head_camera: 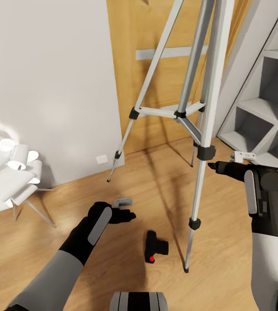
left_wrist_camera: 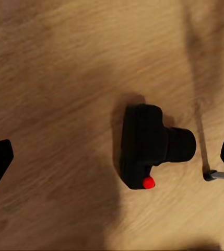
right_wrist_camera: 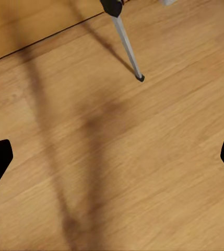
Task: Attach the digital camera to the camera tripod in the bedroom.
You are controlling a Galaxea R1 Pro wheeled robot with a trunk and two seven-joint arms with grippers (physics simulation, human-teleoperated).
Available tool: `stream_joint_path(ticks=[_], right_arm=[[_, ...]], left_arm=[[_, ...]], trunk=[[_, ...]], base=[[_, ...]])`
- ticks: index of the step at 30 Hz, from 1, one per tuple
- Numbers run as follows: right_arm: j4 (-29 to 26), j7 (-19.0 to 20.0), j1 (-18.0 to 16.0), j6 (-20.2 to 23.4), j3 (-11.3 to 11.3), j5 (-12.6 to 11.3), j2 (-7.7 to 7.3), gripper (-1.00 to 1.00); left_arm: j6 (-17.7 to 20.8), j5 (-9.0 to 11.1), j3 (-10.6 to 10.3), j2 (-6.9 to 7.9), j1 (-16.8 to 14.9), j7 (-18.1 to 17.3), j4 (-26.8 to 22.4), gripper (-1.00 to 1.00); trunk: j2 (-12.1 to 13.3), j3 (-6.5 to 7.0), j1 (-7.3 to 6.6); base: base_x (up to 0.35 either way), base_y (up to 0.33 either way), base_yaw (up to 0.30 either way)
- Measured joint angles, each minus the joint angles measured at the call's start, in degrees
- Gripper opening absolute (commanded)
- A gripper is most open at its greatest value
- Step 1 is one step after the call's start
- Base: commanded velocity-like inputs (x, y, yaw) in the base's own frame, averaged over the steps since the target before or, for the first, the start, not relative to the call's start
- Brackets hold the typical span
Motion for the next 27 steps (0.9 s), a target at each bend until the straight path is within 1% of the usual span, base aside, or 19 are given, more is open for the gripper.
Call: stream_joint_path(ticks=[5, 11, 27], right_arm=[[0.0, -0.1, 0.0, 0.0, 0.0, 0.0, -0.10, 1.00], [0.0, -0.1, 0.0, 0.0, 0.0, 0.0, -0.22, 1.00], [-0.1, -0.2, 0.0, 0.0, -0.1, -0.1, -0.22, 1.00]], left_arm=[[-0.1, 0.0, 0.0, 0.02, 0.0, 0.0, 0.0, 1.00], [-0.2, -0.1, 0.0, 0.03, 0.1, 0.0, 0.1, 1.00], [-0.2, -0.1, 0.0, 0.24, 0.1, 0.0, 0.1, 1.00]], trunk=[[0.0, 0.14, 0.01], [0.0, 0.53, 0.01], [0.0, 1.65, 0.01]], base=[[0.067, 0.000, -0.011], [0.026, 0.000, -0.074], [0.006, 0.000, -0.141]])
